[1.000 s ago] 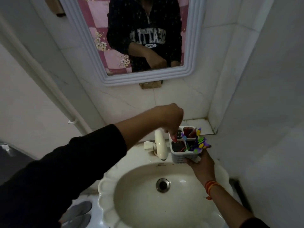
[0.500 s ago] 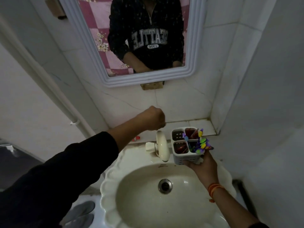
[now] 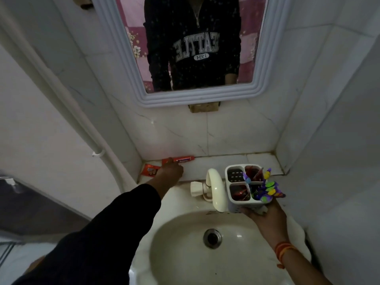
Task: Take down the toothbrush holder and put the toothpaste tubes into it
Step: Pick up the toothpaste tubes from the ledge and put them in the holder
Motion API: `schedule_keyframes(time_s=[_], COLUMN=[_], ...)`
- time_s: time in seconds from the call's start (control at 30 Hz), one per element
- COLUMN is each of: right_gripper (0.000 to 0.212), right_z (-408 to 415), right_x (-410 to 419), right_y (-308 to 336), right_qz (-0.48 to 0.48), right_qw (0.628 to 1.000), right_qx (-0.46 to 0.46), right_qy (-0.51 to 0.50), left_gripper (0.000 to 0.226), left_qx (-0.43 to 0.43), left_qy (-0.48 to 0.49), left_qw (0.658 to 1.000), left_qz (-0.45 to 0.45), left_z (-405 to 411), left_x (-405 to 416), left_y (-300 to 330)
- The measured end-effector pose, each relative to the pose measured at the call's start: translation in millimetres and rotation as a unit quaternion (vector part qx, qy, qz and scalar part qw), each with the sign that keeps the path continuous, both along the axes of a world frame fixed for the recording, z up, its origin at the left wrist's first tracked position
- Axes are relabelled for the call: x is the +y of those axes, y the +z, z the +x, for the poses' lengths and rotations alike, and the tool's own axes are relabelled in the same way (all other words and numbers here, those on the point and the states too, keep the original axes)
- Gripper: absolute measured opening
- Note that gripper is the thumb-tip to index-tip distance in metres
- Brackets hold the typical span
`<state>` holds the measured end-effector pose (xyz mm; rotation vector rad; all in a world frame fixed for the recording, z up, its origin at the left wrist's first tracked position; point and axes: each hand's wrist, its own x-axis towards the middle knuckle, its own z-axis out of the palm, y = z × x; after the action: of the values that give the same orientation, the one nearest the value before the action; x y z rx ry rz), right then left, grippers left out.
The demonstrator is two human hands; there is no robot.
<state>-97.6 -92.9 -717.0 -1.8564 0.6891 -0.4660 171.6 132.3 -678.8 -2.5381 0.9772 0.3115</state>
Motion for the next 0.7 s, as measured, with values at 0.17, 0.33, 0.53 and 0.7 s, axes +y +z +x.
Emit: schedule_keyframes(time_s=[0.17, 0.33, 0.53, 0.7], right_gripper=[0.064, 0.065, 0.066, 0.074], right_z=[0.0, 0.1, 1.7, 1.3], right_x=[0.0, 0.7, 1.7, 2.0], right_y=[-1.3, -0.8, -4.7, -6.9], right_qz=[0.006, 0.013, 0.035, 0.049], right_qw=[1.0, 1.0, 0.999, 0.999], right_qx=[0.002, -0.001, 0.003, -0.008], right_qy=[0.003, 0.0, -0.005, -0.006], left_gripper=[0.044, 0.072, 0.061, 0.061], left_qx=[0.024, 0.102, 0.158, 0.08], left_qy=[0.016, 0.022, -0.051, -0.18], left_qw=[0.987, 0.959, 0.979, 0.98], left_qz=[-0.156, -0.264, -0.12, 0.011], left_z=[-1.2, -18.0, -43.1, -81.4], left_x=[2.0, -22.6, -90.0, -144.4], left_y=[17.1, 87.8, 176.3, 190.0])
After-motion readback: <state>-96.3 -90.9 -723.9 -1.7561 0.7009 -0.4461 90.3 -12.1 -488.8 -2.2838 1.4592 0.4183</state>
